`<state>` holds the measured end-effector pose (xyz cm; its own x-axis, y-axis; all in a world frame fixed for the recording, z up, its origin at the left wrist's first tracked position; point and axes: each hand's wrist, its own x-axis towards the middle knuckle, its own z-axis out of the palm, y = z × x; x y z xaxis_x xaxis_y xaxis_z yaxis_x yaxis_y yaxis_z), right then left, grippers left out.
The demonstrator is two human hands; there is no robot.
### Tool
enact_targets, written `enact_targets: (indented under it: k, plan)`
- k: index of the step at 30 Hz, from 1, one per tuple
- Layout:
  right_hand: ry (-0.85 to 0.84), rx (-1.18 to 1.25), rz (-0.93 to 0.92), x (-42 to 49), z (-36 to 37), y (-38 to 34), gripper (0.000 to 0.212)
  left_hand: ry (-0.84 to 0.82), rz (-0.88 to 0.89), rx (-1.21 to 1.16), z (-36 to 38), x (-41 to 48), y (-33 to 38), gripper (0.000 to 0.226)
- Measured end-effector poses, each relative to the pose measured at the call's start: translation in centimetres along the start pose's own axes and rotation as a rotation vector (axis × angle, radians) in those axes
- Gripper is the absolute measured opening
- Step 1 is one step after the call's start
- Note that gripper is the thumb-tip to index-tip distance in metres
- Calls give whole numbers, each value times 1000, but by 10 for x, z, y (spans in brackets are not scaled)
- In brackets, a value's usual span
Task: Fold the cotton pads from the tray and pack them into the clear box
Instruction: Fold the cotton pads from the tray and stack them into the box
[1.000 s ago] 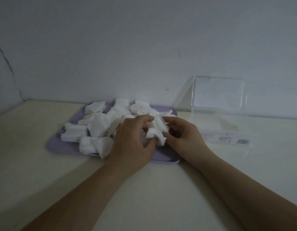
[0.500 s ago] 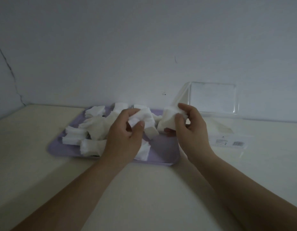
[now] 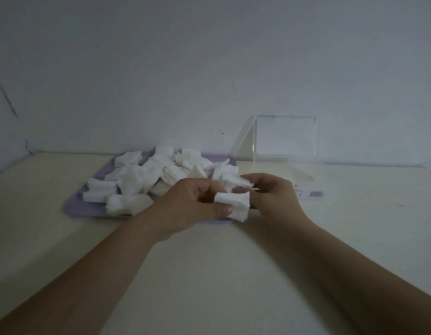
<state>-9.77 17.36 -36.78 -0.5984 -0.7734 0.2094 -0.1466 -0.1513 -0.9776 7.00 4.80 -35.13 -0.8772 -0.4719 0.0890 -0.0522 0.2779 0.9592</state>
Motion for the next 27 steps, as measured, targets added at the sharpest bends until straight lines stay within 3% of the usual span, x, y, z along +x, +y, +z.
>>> enact_targets:
  k: [3,9,13,27]
  plan:
    - [-47,-17,3,-2,-7,9,20,-32,-22,-74,9,4,-4,16]
    - [-126,-29,-18,1,-10,18,25,106,52,67,25,12,-19,20]
    - [-83,59,48,5,-14,25,24,213,90,120,21,13,-24,16]
    - [-81,144,20,4,-11,24,25,276,80,26,22,12,-26,14]
